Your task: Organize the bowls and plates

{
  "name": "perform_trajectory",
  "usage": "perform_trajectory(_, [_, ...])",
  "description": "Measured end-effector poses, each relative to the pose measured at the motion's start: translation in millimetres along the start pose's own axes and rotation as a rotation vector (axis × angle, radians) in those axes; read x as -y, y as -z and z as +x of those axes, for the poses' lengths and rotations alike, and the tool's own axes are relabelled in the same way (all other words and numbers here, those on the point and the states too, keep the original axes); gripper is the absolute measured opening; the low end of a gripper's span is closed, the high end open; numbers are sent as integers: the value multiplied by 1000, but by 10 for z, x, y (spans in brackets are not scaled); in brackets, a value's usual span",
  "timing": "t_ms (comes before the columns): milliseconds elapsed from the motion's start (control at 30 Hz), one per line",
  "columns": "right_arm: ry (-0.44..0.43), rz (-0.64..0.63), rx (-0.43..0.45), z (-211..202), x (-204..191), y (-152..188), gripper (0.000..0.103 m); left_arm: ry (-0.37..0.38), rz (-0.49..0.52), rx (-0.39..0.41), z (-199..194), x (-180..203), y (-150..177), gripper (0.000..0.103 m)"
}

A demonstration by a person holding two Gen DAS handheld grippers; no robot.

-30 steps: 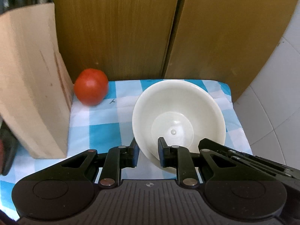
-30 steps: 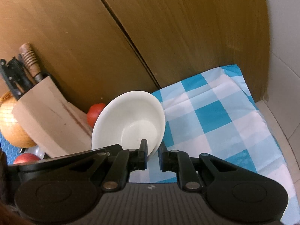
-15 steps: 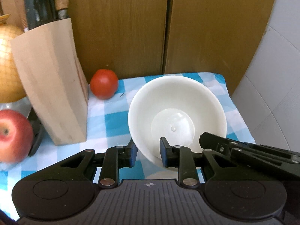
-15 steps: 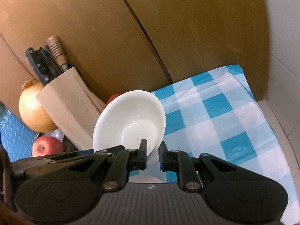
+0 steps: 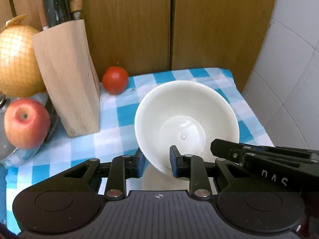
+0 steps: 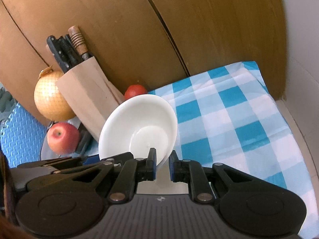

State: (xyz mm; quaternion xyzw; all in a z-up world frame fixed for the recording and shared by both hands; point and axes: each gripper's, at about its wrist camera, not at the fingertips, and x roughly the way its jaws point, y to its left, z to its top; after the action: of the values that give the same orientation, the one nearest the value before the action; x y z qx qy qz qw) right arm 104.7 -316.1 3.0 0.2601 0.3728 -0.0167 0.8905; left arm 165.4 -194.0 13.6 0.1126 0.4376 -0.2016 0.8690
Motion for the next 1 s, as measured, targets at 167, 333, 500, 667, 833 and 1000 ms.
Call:
perform_trajectory(167, [4,-9,-23,-42,-23,111,15,9,-8,-22,-51,-10,101,33])
perform_trajectory(333, [5,-11,-46,-78,-27,215,15,12,-13,-37,-96,-7,201,33])
perform_trajectory(500, [7,-18,-60,-104,-43,272,15,12,-21,-47,-130,-16,258,33])
perform_trajectory(667, [15,-29,-79,-96,-60,340,16,17,-28,-68,-115,-30,305,33])
perform_trajectory(833, [24,-33,-92,-82,-61,383,17,21,-27,-82,-96,-31,326,33])
perform_trajectory(1000, [43,-38,-95,-50,-53,405,17,16,-24,-92,-65,-29,321,37])
